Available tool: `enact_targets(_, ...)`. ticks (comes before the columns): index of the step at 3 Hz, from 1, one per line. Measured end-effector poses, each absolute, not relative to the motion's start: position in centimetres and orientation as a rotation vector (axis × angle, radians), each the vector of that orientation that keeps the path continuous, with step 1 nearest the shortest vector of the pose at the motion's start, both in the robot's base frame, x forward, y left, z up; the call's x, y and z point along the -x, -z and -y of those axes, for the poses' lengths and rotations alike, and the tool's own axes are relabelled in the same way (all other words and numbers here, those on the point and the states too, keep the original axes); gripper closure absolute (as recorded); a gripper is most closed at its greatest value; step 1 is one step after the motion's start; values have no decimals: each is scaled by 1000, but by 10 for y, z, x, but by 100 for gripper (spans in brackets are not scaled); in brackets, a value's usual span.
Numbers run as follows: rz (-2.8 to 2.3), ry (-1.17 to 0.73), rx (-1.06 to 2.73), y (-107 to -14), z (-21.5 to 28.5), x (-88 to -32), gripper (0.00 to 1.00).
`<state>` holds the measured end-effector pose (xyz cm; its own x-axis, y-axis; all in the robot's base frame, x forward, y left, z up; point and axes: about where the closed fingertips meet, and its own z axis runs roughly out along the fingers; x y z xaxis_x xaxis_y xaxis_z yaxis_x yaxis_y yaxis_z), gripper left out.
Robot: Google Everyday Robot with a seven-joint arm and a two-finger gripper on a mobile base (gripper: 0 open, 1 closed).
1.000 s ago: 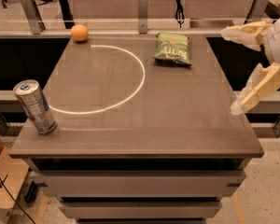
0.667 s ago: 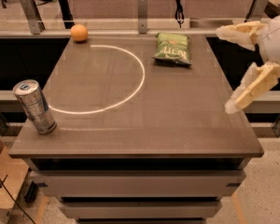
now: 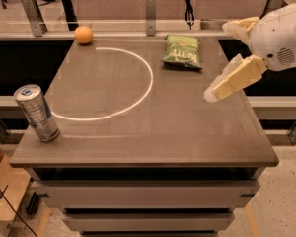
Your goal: Move orange near redbull can
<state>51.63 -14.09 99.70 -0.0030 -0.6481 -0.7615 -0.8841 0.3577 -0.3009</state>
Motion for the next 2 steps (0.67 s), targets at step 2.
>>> enact_targets(2,-1698,-373,1338,-991,123,-530,0)
